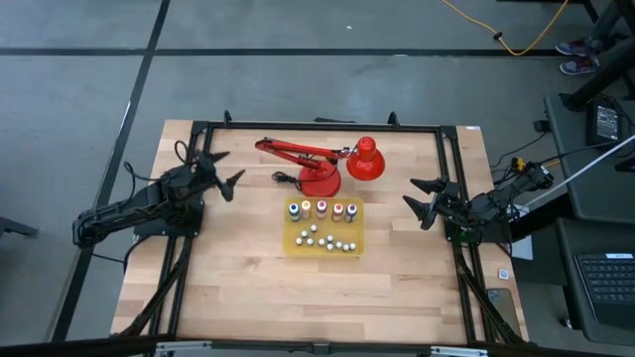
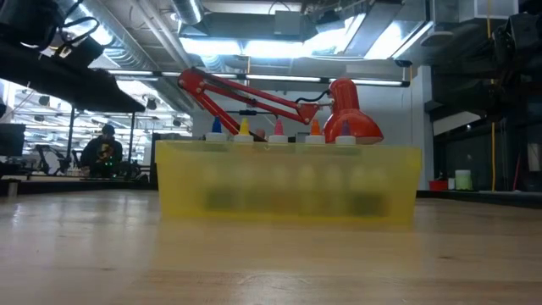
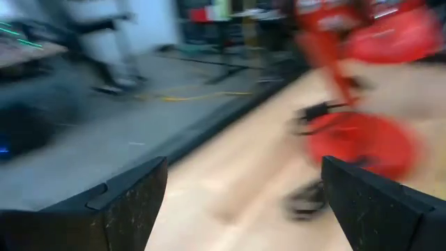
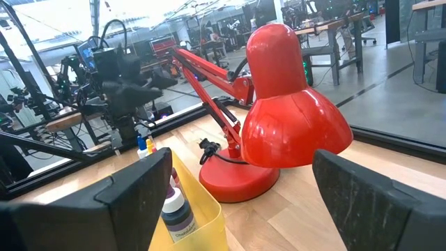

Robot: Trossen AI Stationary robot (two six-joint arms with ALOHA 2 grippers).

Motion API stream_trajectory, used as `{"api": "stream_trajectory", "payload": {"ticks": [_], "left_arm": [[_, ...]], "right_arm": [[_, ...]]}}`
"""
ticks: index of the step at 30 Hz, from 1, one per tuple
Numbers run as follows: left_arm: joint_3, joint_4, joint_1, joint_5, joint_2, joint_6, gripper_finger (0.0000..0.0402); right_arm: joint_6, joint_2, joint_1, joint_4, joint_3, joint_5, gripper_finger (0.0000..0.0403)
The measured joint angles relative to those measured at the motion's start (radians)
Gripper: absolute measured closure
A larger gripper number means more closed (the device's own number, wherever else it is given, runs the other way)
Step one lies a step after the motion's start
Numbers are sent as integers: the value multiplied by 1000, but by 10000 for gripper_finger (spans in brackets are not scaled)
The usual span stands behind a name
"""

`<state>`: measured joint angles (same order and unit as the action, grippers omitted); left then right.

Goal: Pick & Place food coloring
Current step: Return to home position

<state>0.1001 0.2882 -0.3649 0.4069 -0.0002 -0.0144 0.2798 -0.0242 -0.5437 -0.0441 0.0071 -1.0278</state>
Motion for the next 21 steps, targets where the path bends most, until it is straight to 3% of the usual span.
{"api": "stream_trajectory", "payload": {"ticks": [3,6,10,14,21], "left_arm": [[0,-2,0,181,0,-66,34],[0,0,0,331,0,-36,36],[0,0,0,417,0,0,36],[4,23,5,297,0,88,36],[4,24,6,-134,2,43,34]], "right_arm": [[0,0,0,0,0,0,56],[0,0,0,0,0,0,56],[0,0,0,0,0,0,56],[0,0,0,0,0,0,56],[0,0,0,0,0,0,56]]}}
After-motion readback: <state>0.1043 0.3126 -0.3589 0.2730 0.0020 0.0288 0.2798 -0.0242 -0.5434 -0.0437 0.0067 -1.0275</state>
